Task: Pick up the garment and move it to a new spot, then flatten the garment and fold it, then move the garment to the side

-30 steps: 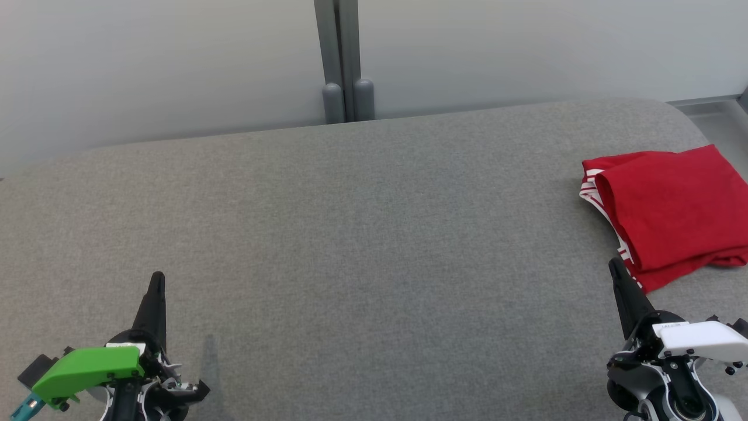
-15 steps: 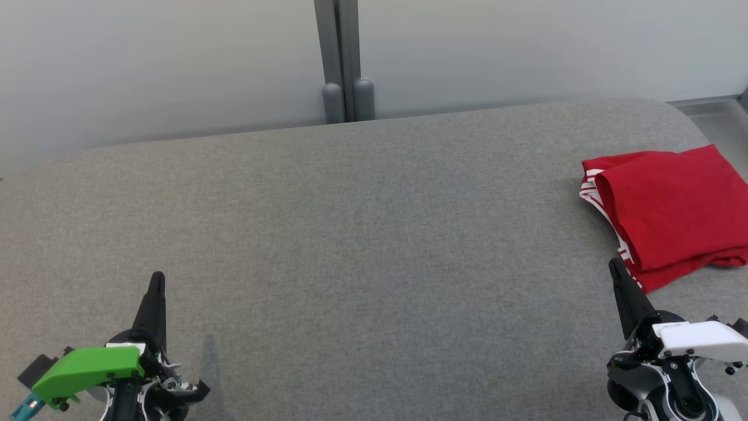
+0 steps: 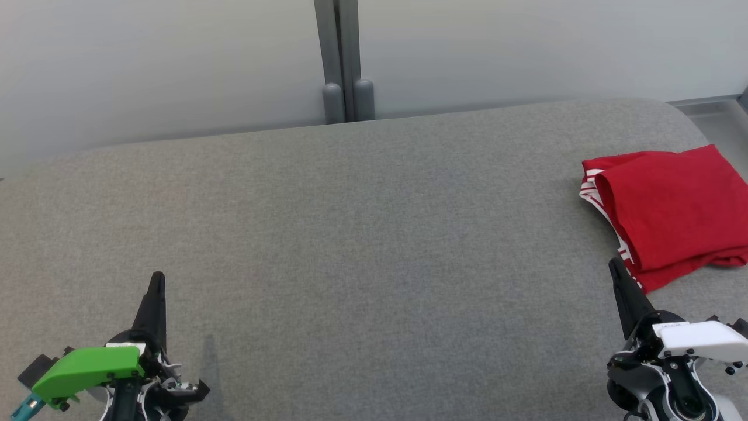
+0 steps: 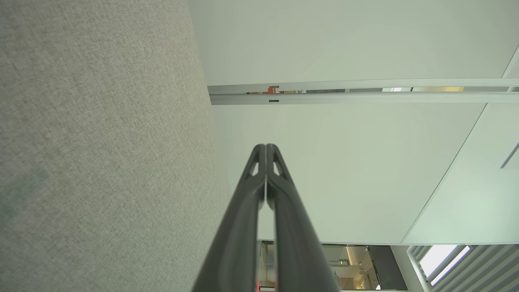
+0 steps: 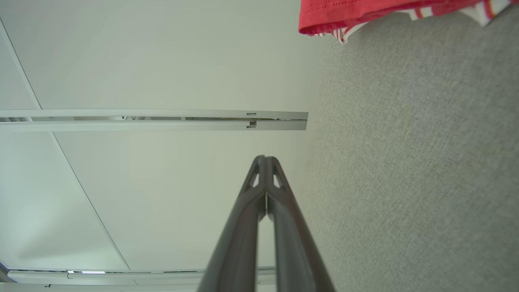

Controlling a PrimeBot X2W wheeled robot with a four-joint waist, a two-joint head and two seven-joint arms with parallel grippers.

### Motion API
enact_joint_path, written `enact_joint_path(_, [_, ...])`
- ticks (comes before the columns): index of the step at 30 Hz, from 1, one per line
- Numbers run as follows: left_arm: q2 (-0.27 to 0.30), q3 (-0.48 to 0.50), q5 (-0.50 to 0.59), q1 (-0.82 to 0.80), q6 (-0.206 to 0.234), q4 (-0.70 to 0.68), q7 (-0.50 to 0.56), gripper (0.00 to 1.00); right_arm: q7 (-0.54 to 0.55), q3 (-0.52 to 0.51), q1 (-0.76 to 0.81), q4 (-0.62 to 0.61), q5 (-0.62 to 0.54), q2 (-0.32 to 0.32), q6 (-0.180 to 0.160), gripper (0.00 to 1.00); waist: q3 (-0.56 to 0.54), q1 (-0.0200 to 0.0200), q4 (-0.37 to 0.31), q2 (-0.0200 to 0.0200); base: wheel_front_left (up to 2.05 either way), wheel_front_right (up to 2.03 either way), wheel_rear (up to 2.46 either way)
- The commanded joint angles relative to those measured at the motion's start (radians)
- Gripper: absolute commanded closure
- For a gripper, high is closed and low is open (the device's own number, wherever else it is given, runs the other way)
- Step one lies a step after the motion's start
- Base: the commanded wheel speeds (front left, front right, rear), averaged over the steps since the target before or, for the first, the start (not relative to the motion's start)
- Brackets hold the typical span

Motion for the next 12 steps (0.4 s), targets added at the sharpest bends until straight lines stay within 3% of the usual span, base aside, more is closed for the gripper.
enact_joint_path(1, [0.007,0.002,-0.004,-0.012,-0.005,-0.002,0.004,1.0,0.003,-0.002,-0.008,-0.004,0.004,-0.005,0.0,1.0,0.0,0.0,0.0,0.0,0.0,0.0,0.0])
enact_joint_path(12, [0.007,0.002,-0.004,-0.012,-0.005,-0.002,0.004,1.0,0.003,-0.002,-0.008,-0.004,0.004,-0.005,0.0,1.0,0.0,0.0,0.0,0.0,0.0,0.0,0.0])
